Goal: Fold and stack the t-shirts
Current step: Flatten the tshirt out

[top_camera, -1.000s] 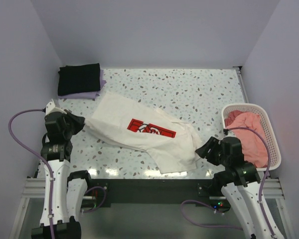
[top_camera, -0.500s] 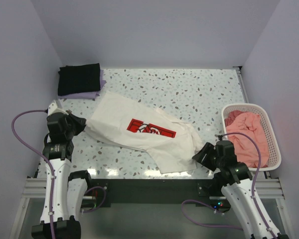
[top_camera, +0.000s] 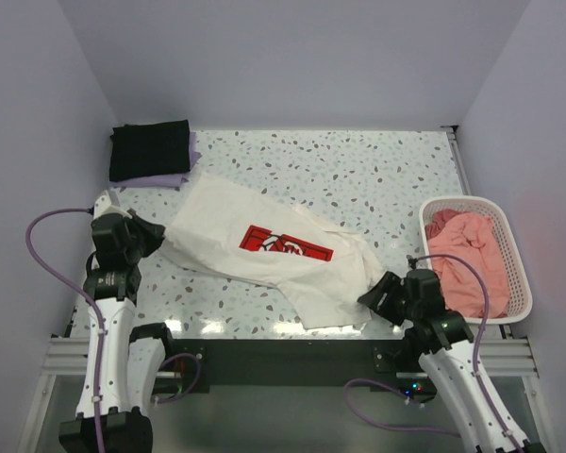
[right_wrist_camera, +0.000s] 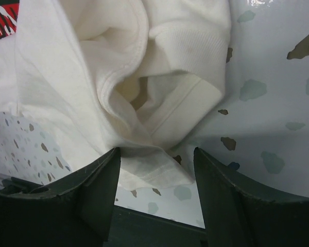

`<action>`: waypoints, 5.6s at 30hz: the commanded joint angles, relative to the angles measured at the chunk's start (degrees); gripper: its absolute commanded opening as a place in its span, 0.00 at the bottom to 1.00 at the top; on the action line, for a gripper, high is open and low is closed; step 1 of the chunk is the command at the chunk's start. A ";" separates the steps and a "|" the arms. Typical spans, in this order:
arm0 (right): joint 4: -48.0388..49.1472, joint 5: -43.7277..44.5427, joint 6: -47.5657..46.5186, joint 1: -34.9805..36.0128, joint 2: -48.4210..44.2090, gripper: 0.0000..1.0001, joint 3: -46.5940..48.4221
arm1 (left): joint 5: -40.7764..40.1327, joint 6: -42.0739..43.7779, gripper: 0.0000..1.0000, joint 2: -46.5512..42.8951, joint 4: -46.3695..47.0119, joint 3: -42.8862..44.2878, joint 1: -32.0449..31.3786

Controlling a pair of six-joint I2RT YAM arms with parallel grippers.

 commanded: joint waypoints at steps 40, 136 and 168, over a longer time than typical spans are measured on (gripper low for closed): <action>0.63 6.75 10.44 19.62 5.88 0.00 14.59 | 1.25 1.66 0.00 4.79 6.42 2.55 0.42; 39.55 4.37 -8.11 -10.18 69.18 0.00 79.71 | 25.95 -20.32 0.00 66.23 48.42 54.56 6.05; 21.01 12.88 3.77 19.80 37.24 0.53 13.88 | -0.35 -6.52 0.00 23.59 16.52 -6.76 5.60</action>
